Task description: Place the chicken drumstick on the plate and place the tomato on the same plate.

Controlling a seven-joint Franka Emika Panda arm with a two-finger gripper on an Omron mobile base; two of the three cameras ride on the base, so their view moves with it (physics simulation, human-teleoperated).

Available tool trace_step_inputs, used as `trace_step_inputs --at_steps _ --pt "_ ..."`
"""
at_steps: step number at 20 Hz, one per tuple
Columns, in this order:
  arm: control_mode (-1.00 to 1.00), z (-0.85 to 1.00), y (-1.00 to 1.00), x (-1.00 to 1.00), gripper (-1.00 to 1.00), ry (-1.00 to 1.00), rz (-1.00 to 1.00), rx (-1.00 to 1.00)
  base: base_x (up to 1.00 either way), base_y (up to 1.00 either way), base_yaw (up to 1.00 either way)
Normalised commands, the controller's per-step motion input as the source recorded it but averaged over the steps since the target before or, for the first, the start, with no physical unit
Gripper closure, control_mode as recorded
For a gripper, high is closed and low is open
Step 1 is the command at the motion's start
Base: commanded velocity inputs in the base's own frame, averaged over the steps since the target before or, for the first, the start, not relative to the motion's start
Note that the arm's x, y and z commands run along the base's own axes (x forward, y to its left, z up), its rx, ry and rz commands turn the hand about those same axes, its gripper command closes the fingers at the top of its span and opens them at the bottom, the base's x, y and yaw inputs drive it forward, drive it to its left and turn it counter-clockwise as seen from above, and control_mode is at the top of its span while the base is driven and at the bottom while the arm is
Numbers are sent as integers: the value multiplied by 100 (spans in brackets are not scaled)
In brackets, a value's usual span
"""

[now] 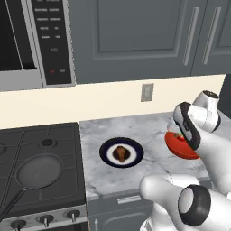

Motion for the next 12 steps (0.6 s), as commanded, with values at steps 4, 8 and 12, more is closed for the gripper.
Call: trace_step_inputs --at_steps 4,8,12 --pt "-100 55 100 -7 100 -6 3 -5 0 0 0" --pt "-100 33 100 0 100 -1 3 -5 0 0 0" --pt "-100 2 100 1 100 0 1 -6 0 0 0"
